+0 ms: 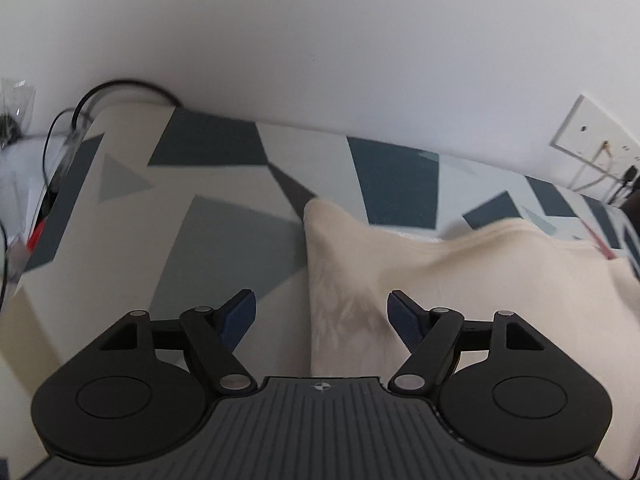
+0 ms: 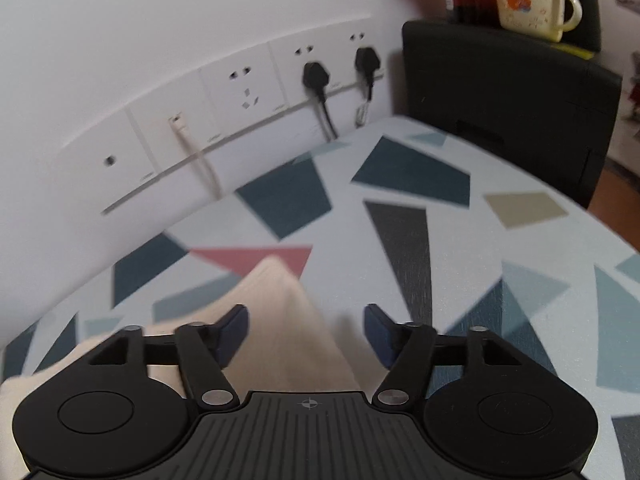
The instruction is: Fold clothes
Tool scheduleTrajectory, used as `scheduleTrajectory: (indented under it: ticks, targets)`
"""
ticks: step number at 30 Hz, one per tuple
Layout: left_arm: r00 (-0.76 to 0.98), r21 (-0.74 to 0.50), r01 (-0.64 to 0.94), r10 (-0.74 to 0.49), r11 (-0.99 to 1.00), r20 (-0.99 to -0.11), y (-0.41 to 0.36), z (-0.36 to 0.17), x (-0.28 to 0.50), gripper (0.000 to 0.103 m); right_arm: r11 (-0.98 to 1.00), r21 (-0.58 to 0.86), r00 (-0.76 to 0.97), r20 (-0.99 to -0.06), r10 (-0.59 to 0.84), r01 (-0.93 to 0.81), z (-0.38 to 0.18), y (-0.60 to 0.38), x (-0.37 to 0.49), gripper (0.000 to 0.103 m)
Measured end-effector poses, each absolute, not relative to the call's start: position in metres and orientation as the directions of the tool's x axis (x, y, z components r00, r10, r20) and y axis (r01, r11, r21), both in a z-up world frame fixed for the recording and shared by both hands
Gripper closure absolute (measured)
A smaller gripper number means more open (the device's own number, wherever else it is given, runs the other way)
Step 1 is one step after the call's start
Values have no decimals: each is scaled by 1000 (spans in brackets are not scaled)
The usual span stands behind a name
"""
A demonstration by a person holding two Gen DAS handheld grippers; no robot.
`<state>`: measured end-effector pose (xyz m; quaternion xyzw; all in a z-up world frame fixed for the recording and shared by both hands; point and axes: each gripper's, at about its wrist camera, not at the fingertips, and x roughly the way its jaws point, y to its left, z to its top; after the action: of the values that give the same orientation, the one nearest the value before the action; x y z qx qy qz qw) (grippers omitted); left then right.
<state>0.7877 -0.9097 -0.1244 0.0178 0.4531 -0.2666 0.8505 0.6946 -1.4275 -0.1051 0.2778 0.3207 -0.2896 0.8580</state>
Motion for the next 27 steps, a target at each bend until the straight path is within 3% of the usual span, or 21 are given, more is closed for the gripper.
scheduleTrajectory:
  ticks: [1,3,5,8,11,14,27]
  targets:
    - [420,-236,476,-455,847,-786,-903,-121,784,23,673,319,635,-716,-289,667,-105,-1427,687,27]
    - [357,-281,486,-481,828,-801,-891,-115,776,14,663,365,648,-723,-241,654,-105,-1424,672,11]
    - [283,-288,514,-477,808,-832,-889,-115,763,10,659,384,653,-726,-218,647,-107,-1419,658,2]
    - [209,-233,580,-419,780,-883,-902,-120,738,9,683,352,641,-734,-224,640,-112,-1410,646,1]
    - [231,-177,581,-370,795,-900,-912,-126,723,1,720,321,644,-731,-225,615,-116,-1401,641,1]
    - [253,-123,579,-321,806,-913,-921,-132,708,0,771,323,679,-711,-185,549,-121,-1395,642,1]
    - [374,-121,495,-336,860,-864,-916,-136,697,0,828,348,695,-715,-68,440,-138,-1403,656,1]
